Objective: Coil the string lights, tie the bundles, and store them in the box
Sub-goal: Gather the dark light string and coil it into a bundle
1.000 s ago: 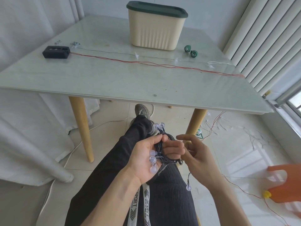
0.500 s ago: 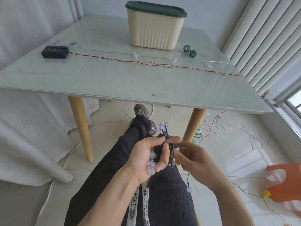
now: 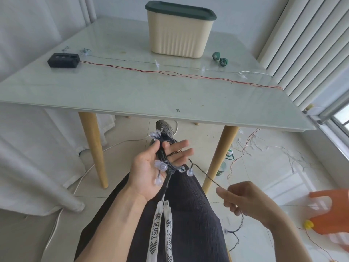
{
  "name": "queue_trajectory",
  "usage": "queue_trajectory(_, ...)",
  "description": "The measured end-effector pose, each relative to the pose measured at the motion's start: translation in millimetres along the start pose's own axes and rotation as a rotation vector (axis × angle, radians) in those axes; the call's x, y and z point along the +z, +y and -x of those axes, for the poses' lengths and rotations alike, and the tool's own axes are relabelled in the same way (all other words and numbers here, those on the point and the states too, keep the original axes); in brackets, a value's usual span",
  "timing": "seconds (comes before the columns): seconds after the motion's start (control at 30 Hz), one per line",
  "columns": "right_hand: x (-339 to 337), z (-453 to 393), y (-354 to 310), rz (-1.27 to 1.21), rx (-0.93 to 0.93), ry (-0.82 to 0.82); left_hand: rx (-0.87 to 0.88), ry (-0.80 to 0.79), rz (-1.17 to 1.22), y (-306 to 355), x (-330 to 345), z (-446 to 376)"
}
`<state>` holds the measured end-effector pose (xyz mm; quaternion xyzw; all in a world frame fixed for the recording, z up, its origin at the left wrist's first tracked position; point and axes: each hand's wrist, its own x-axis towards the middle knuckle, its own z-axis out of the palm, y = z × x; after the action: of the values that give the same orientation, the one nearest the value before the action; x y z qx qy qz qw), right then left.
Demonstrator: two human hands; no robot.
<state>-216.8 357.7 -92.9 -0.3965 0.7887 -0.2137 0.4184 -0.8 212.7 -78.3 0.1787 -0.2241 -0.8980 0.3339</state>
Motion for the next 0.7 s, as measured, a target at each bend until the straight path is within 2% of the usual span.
queue_trajectory(0.1, -1.5, 3.1, 5.3, -0.01, -0.031, 0.085, 0.051, 0.045, -0.044, 4.7, -8.7, -1.4)
queue_trajectory(0.23, 9.2, 11.0, -1.4, -0.107, -0.184, 0.13, 0.057, 0.113, -0.045, 0.8, -9.9, -3.7)
queue_trajectory(0.3, 10.2, 18.1, -8.7, -0.125, -0.254, 0.102, 0.051, 0.151, -0.008, -3.7, -9.0, -5.3)
queue_trajectory(0.37, 7.2, 26.8, -17.9, -0.034, -0.278, 0.011, 0.038, 0.154, -0.021, -8.5, -8.1, -5.8)
queue_trajectory(0.47, 6.2, 38.4, -36.3, 0.1, -0.299, -0.212, -0.032, 0.127, -0.075, -18.4, -2.6, -5.8)
queue_trajectory(0.53, 7.4, 43.1, -45.6, 0.147, -0.306, -0.296, -0.088, 0.085, -0.091, -27.6, 1.8, -6.3)
queue_trajectory(0.6, 6.4, 44.7, -50.7, 0.161, -0.349, -0.289, -0.153, 0.02, -0.138, -38.6, 5.6, -5.7)
queue_trajectory(0.7, 2.7, 44.6, -52.9, 0.006, -0.487, -0.137, -0.293, -0.09, -0.336, -52.6, 8.1, -2.2)
